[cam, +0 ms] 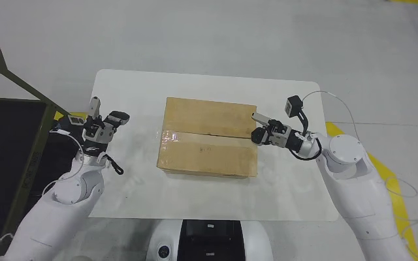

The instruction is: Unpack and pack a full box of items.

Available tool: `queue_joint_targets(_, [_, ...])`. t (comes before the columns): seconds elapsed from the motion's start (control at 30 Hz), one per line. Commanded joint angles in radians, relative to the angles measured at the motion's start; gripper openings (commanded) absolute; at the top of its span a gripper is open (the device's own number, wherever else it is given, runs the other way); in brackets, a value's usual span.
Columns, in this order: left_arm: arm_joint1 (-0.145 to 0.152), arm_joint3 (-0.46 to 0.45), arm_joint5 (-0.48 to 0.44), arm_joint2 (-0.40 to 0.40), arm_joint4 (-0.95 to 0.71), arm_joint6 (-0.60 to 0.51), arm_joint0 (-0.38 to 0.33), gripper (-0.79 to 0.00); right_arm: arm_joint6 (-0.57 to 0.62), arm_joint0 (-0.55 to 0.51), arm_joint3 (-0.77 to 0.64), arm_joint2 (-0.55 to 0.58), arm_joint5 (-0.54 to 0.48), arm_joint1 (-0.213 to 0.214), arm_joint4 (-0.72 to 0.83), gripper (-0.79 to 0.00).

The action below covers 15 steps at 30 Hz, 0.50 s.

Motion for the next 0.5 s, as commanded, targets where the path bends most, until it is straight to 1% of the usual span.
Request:
queue_joint_targets(0.0, [-0.009,-0.013,-0.005,0.012,0.031,0.036,0.016,0.000,0.000,0.000,0.000,0.000,0.000,0.000,0.000,0.000])
queue_joint_targets(0.13, [-0.021,-0.025,-0.001,0.031,0.060,0.058,0.030,0.000,0.000,0.000,0.000,0.000,0.000,0.000,0.000,0.000])
queue_joint_targets(0.47, [-0.021,-0.025,-0.001,0.031,0.060,0.058,0.030,0.000,0.000,0.000,0.000,0.000,0.000,0.000,0.000,0.000])
